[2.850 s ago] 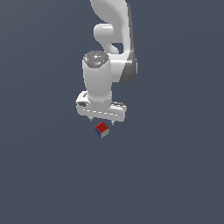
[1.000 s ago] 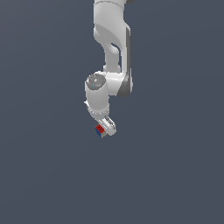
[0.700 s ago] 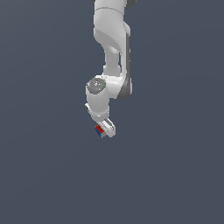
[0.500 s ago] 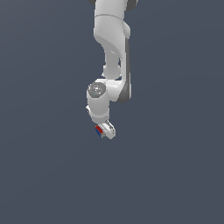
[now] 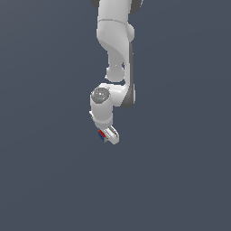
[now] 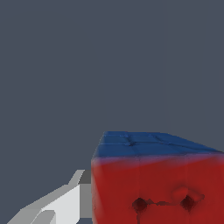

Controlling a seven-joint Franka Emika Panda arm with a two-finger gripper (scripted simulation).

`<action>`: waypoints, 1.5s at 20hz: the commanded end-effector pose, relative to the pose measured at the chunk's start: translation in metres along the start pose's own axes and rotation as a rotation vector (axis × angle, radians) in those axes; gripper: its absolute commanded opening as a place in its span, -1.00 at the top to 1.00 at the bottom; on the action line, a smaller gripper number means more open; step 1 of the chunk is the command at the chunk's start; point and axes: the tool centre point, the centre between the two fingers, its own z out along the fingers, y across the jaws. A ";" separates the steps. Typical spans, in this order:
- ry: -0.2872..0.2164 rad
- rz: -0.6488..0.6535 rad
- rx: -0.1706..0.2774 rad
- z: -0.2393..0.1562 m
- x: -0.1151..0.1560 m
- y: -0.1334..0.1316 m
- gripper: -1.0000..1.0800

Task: Pick up the object and move it to a goal position.

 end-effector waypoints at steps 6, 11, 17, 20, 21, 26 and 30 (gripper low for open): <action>0.000 0.000 0.000 0.000 0.000 0.000 1.00; 0.000 0.000 0.000 -0.002 -0.008 -0.003 1.00; 0.000 0.000 0.000 -0.012 -0.041 -0.013 1.00; 0.000 0.000 0.000 -0.020 -0.065 -0.022 1.00; 0.000 0.000 0.000 -0.023 -0.075 -0.025 1.00; 0.000 0.000 0.000 -0.039 -0.127 -0.043 1.00; 0.000 0.000 0.000 -0.052 -0.170 -0.058 1.00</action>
